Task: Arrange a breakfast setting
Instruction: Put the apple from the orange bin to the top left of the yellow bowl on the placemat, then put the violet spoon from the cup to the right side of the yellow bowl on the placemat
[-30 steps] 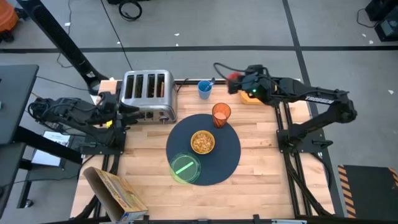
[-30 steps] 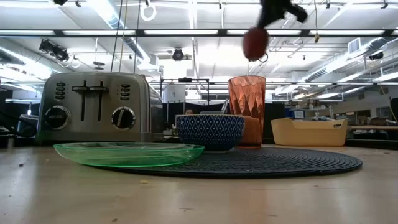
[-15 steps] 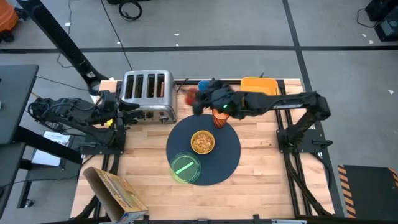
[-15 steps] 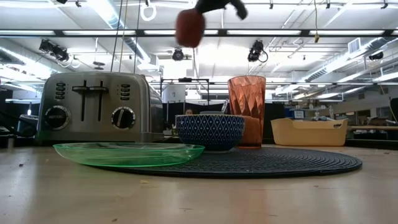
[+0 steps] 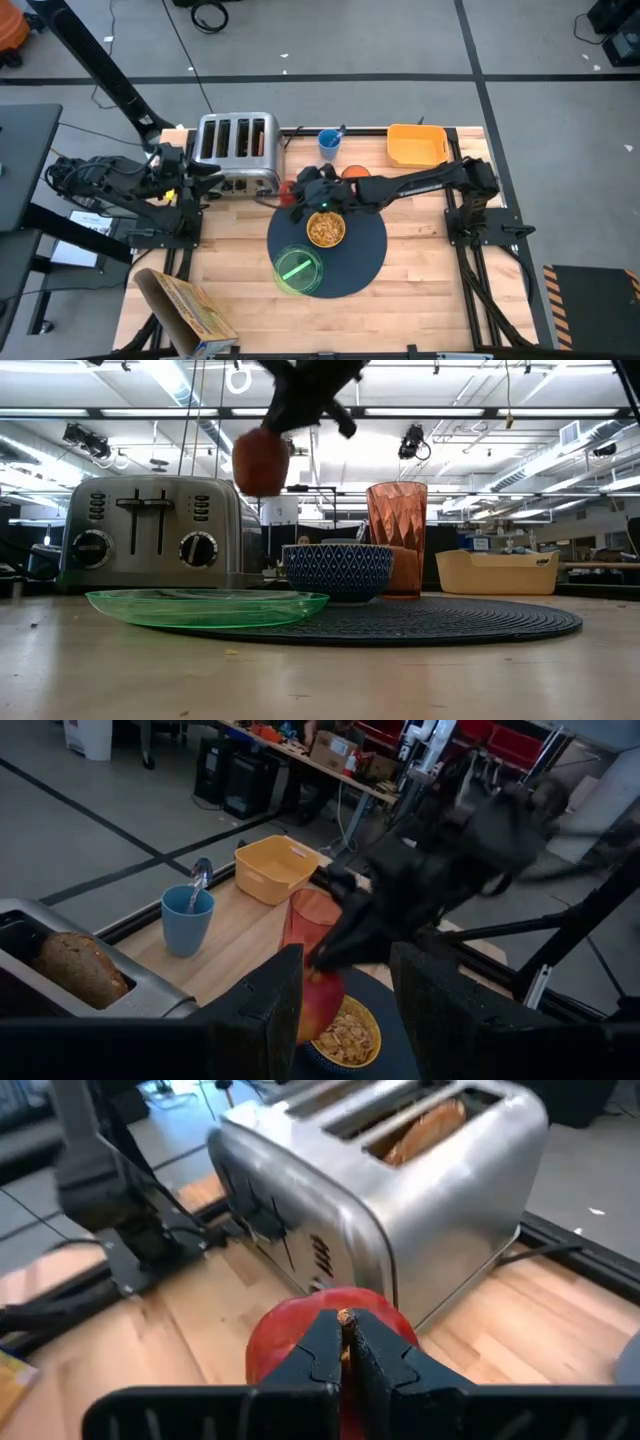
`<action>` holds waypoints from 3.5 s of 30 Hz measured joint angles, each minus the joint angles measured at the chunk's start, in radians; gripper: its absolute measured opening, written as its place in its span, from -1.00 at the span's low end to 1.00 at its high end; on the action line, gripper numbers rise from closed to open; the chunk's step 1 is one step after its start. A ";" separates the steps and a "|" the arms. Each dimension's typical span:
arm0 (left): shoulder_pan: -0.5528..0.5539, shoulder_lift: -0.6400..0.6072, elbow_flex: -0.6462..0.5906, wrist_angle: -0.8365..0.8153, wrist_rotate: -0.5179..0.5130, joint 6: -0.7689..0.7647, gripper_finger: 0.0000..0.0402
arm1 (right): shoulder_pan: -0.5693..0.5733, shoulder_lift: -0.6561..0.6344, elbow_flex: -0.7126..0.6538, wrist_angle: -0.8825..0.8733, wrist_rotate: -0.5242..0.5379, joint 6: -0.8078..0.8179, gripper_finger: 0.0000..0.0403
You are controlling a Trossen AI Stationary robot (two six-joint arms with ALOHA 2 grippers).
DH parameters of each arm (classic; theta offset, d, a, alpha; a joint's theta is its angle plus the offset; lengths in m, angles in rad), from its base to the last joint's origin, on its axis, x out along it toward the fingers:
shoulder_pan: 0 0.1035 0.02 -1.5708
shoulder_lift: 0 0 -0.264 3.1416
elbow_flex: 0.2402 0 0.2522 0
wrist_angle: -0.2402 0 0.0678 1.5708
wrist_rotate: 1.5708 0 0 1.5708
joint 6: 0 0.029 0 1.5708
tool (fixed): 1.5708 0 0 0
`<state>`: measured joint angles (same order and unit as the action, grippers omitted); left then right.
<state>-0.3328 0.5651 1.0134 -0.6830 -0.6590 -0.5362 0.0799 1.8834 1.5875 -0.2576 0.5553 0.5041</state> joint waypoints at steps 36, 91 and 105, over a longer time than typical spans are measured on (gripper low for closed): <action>0.000 -0.005 0.000 -0.009 0.041 0.009 -0.20 | -0.055 0.258 -0.005 0.006 0.020 0.173 -0.88; 0.000 0.044 -0.002 0.011 0.040 -0.002 -0.20 | -0.567 -0.101 -0.013 -0.419 -0.098 0.210 0.05; 0.000 0.057 -0.002 0.035 0.040 -0.030 -0.20 | -0.591 0.044 -0.013 -0.361 -0.122 0.234 -0.13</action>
<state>-0.3332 0.6220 1.0119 -0.6479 -0.6193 -0.5663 -0.5110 1.9271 1.5745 -0.6182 0.4328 0.7383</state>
